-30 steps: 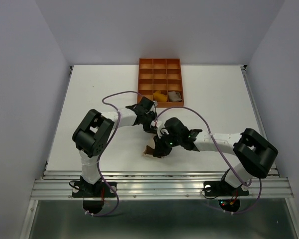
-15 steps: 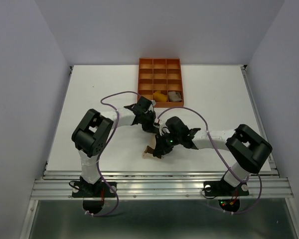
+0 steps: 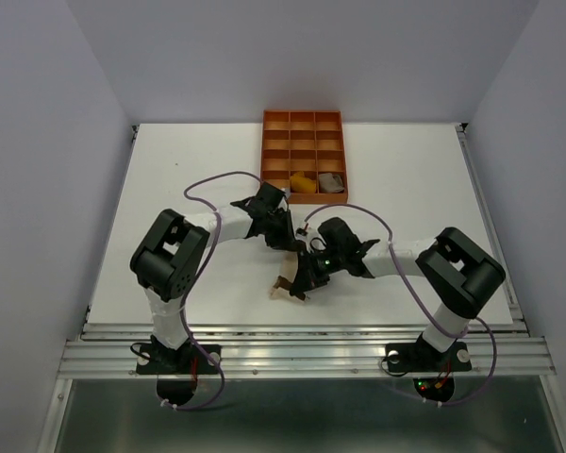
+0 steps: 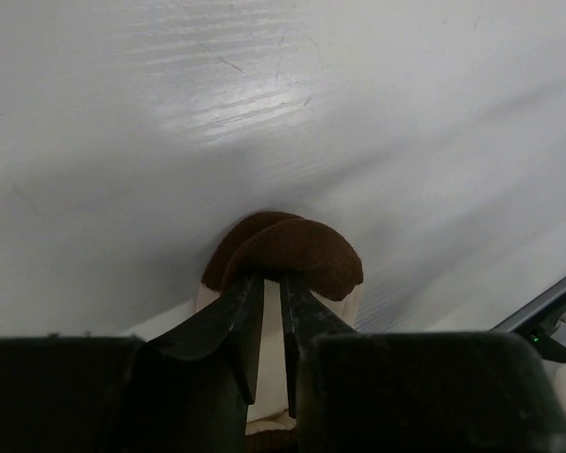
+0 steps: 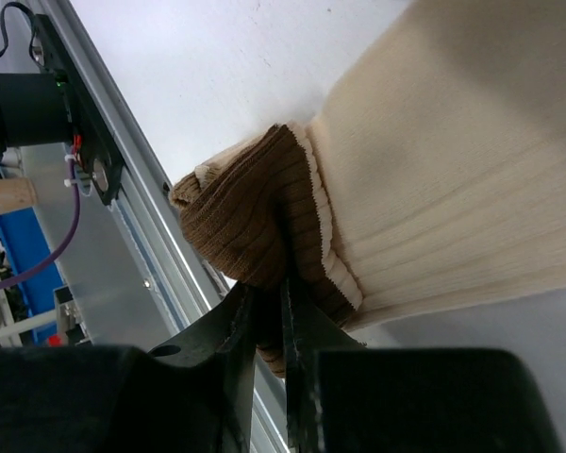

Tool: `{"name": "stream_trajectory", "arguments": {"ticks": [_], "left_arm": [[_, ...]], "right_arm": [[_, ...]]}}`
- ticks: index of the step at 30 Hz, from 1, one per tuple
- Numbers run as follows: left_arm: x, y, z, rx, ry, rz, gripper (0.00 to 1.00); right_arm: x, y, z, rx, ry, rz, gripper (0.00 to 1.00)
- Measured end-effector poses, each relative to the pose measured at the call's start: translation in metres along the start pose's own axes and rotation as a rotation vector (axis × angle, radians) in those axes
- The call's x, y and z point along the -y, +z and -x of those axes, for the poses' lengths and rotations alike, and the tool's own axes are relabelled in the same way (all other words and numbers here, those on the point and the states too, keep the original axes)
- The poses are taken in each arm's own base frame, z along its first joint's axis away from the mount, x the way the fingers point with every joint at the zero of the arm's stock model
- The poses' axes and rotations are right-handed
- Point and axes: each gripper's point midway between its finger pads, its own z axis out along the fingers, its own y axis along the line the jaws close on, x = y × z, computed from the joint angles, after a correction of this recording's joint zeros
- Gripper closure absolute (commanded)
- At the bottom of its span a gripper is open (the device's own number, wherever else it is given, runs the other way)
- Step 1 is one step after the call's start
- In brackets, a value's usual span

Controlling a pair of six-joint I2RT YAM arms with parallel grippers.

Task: Roll the socks
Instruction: Roll the sock at the center of the board.

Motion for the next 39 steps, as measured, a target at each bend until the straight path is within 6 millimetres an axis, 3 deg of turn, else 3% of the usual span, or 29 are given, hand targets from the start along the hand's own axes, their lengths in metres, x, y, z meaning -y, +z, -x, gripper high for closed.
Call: {"name": "stream_trajectory", "arguments": {"ticks": [10,15,18,19,21,23,26,39], "left_arm": [[-0.004,-0.040,0.025,0.142,0.025,0.060,0.66],[-0.001,-0.069,0.022,0.195,0.040,0.046,0.56],[-0.012,-0.086,-0.005,0.187,0.043,0.035,0.52],[-0.022,-0.092,-0.033,0.147,0.041,0.012,0.52],[-0.025,-0.088,-0.049,0.131,0.041,-0.014,0.52],[-0.033,-0.082,-0.086,0.075,0.051,-0.025,0.52],[-0.038,-0.077,-0.116,0.016,0.062,-0.038,0.52],[-0.033,-0.077,-0.106,0.113,0.030,-0.076,0.53]], "right_arm": [[0.005,0.002,0.002,-0.021,0.053,0.001,0.99],[0.005,0.002,0.002,-0.039,0.068,-0.007,0.99],[0.005,0.003,0.002,-0.048,0.078,-0.013,0.99],[0.006,0.002,0.003,-0.050,0.085,-0.016,0.99],[0.007,0.003,0.002,-0.054,0.089,-0.016,0.99],[0.007,0.003,0.002,-0.058,0.098,-0.013,0.99],[0.007,0.003,0.001,-0.061,0.100,-0.012,0.99],[0.008,0.004,0.002,-0.077,0.117,0.009,0.99]]}}
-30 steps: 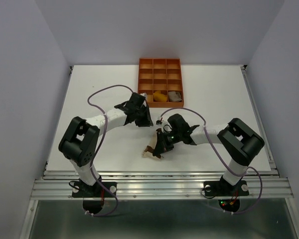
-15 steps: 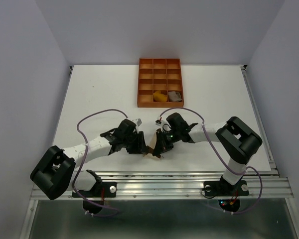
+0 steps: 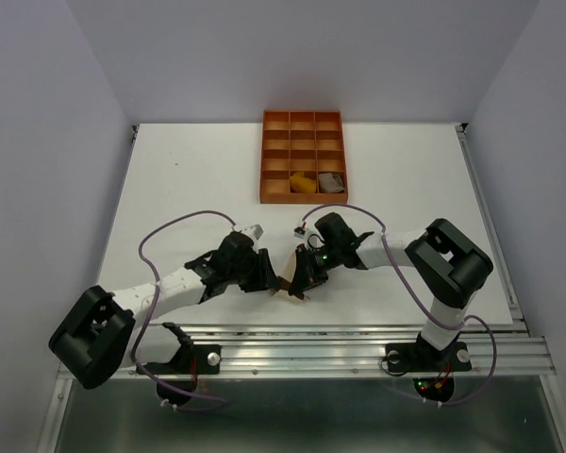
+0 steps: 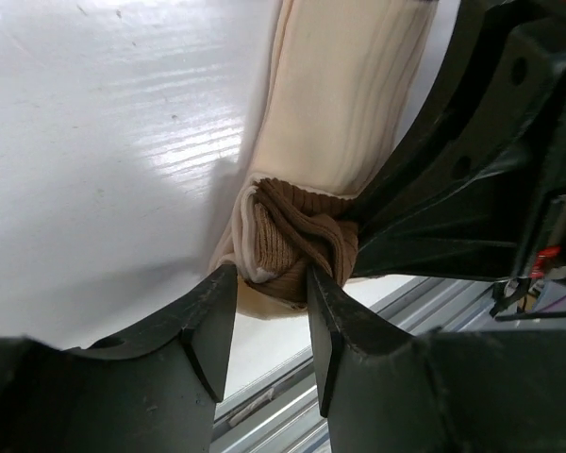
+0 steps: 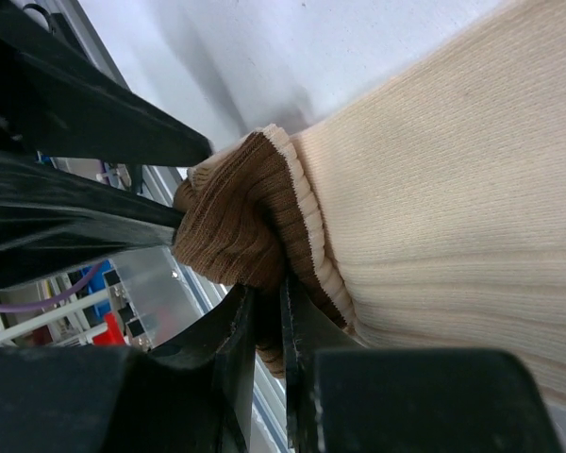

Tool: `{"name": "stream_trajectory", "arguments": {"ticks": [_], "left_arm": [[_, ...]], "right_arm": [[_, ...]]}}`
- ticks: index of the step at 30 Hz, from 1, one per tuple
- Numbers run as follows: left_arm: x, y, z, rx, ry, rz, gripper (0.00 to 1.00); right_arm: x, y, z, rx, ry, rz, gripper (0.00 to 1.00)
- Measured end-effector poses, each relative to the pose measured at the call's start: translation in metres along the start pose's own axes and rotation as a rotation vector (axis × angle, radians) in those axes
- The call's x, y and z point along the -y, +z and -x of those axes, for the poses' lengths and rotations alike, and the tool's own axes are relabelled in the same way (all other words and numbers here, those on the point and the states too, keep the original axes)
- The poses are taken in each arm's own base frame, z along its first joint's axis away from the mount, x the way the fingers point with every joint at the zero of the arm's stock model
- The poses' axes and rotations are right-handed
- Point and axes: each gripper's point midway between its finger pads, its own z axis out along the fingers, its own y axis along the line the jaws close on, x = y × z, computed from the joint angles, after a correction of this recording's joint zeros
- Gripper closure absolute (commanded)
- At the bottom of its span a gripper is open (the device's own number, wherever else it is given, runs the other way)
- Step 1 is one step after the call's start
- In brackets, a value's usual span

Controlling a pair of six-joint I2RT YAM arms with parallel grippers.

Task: Roll the socks
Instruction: Roll the sock at the center of the board.

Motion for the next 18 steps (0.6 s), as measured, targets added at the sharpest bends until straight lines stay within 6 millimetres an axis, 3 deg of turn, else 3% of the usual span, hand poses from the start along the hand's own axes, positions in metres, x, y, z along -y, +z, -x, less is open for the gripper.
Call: {"name": "stream_trajectory", "arguments": {"ticks": [4,10,18], "left_arm": [[0.003,-0.018,0.018,0.106,-0.018,0.017,0.45],[0.024,-0.044,0.038,0.227,-0.010,-0.073,0.36],[0.014,-0.033,0.019,0.163,0.001,-0.079,0.35]], "right_arm": [[0.000,0.000,0.000,0.000,0.000,0.000,0.99],[0.000,0.000,0.000,0.000,-0.001,0.001,0.99],[-0.001,0.000,0.000,-0.004,-0.003,0.005,0.99]]}}
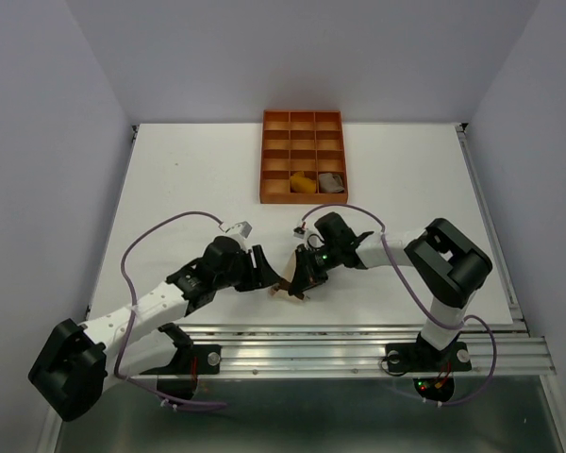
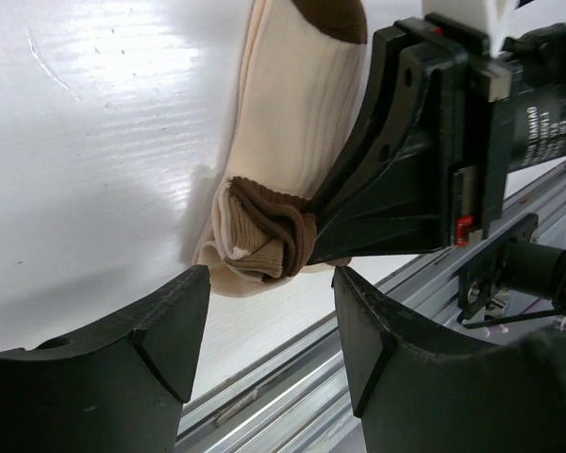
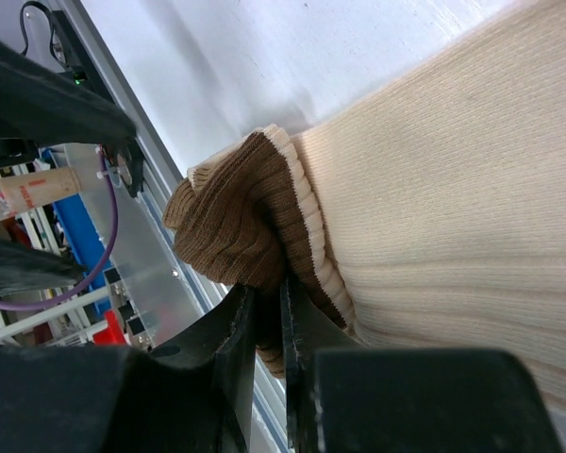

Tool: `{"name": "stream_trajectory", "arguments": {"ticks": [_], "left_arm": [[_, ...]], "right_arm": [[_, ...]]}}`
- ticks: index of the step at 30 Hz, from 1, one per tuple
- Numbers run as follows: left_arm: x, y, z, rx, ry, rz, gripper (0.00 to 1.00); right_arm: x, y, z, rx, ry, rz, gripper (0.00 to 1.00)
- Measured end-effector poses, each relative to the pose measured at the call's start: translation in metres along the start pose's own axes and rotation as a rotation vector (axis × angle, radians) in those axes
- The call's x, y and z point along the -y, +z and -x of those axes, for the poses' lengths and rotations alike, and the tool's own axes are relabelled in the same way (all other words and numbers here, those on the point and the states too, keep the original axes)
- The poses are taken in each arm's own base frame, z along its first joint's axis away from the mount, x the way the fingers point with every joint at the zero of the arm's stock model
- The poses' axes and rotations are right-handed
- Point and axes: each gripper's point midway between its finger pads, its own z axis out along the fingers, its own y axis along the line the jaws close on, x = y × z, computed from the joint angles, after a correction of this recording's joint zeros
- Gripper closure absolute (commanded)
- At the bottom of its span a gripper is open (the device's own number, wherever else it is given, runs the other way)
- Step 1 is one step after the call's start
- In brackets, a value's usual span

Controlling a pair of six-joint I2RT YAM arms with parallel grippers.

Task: Roll the socks
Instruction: Roll the sock at the center of the board.

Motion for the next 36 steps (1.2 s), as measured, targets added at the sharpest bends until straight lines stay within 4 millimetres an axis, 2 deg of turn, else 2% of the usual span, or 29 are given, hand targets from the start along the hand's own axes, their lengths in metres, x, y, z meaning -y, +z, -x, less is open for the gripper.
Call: {"name": "stream_trajectory", "arguments": {"ticks": [5,14,18,21,22,24,26,27,28,30,34,35,36], "left_arm": [[-0.009,0.011,-0.011,-0.055,0.002,0.026,0.35],[-0.002,0.018,-0.017,-0.075,0.035,-0.031,0.36],[-0.008,0.025,-0.025,-0.113,0.042,-0.015,0.40],[-0.016,0.031,-0.032,-0.143,0.043,0.010,0.51],[-0.017,0.033,-0.033,-0.150,0.044,0.012,0.61],[-0.016,0.036,-0.034,-0.158,0.047,0.005,0.75],[-0.013,0.039,-0.033,-0.168,0.052,-0.001,0.82],[-0.012,0.040,-0.032,-0.172,0.053,-0.002,0.84],[-0.010,0.043,-0.031,-0.178,0.054,-0.001,0.92],[-0.009,0.046,-0.030,-0.186,0.052,0.000,1.00],[-0.006,0.053,-0.029,-0.213,0.043,0.006,1.00],[-0.004,0.054,-0.028,-0.218,0.041,0.007,1.00],[-0.004,0.056,-0.027,-0.223,0.039,0.013,1.00]], "right_arm": [[0.000,0.000,0.000,-0.003,0.002,0.002,0.99],[-0.001,0.002,0.000,-0.019,0.011,0.021,0.99],[0.000,0.002,0.000,-0.023,0.014,0.026,0.99],[0.000,0.002,0.000,-0.022,0.014,0.026,0.99],[0.000,0.001,0.000,-0.021,0.016,0.026,0.98],[0.000,0.001,0.001,-0.021,0.010,0.027,0.92],[0.001,0.001,0.001,-0.021,0.001,0.029,0.89],[0.001,0.001,0.000,-0.023,-0.007,0.030,0.84],[0.001,0.001,0.000,-0.023,-0.013,0.031,0.81],[0.002,0.000,0.001,-0.023,-0.028,0.036,0.78],[0.003,-0.003,0.001,-0.017,-0.059,0.037,0.64],[0.003,-0.004,0.001,-0.015,-0.069,0.039,0.57],[0.002,-0.005,0.002,-0.011,-0.077,0.039,0.57]]}}
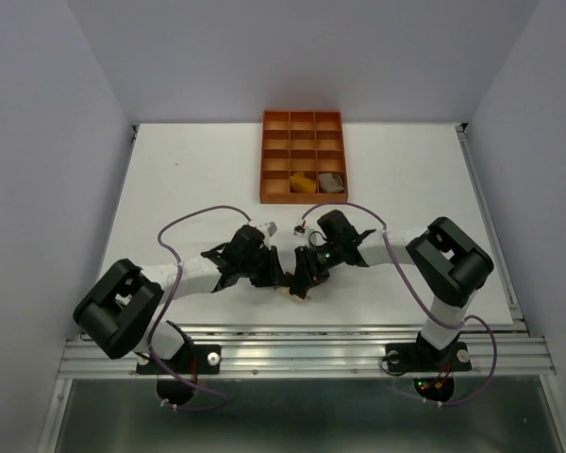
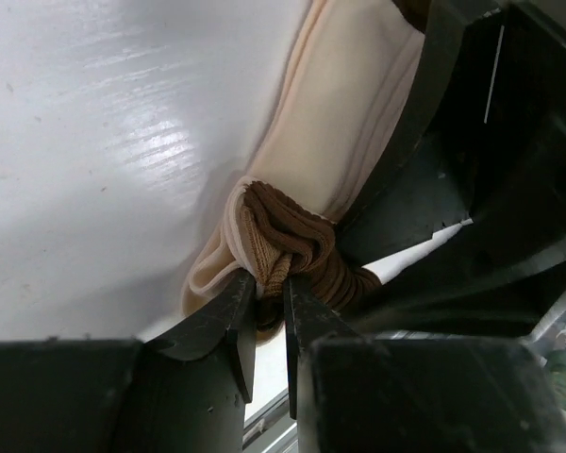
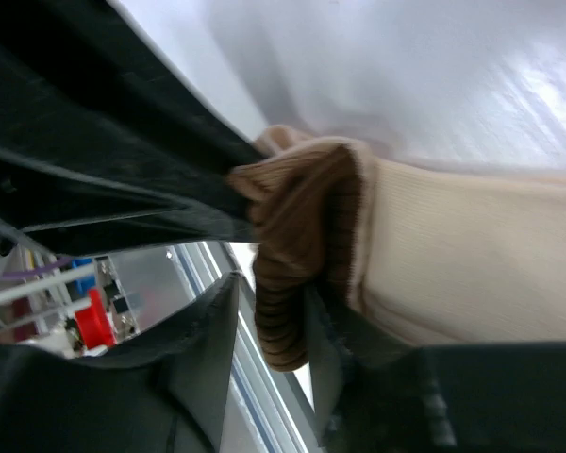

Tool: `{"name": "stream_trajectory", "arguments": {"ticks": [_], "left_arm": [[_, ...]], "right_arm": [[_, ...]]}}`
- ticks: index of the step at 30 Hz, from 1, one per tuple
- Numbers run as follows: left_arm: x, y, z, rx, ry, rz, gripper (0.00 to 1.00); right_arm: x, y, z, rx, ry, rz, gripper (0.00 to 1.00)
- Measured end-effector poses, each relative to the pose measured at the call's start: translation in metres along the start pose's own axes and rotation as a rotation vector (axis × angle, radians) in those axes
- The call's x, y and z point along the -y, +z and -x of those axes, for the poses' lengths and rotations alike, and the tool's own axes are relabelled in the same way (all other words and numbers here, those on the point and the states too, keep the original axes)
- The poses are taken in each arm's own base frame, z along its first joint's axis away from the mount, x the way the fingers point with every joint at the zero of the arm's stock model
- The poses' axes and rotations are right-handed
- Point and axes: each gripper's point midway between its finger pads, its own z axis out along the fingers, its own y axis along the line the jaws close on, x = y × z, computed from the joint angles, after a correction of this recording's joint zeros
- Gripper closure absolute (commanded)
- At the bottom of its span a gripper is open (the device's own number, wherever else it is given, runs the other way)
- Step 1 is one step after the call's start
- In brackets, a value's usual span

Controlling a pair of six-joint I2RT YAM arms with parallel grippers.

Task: Roll the socks
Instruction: Roll the sock at the center of the board.

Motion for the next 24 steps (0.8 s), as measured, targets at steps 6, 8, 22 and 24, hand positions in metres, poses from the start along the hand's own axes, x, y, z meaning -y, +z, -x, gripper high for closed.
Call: {"name": "stream_trajectory", "arguments": {"ticks": [6,8,22,24], "left_arm": [[0.002,0.002,0.003,-0.037,-0.014,0.042,1.00],[0.003,0.002,0.003,-0.051,-0.015,0.063,1.00],[0.002,-0.002,-0.002,-0.159,-0.046,0.172,1.00],[0.003,-0.003,-0.003,-0.176,-0.051,0.188,1.00]], "right_arm": [[-0.009,-0.012,0.007,0.062,-0.117,-0.042,0.36],[-0.011,-0.018,0.012,0.105,-0.177,-0.077,0.33],[-0.024,-0.043,0.014,0.253,-0.495,-0.269,0.29],[-0.035,-0.038,0.009,0.250,-0.567,-0.283,0.29]]}}
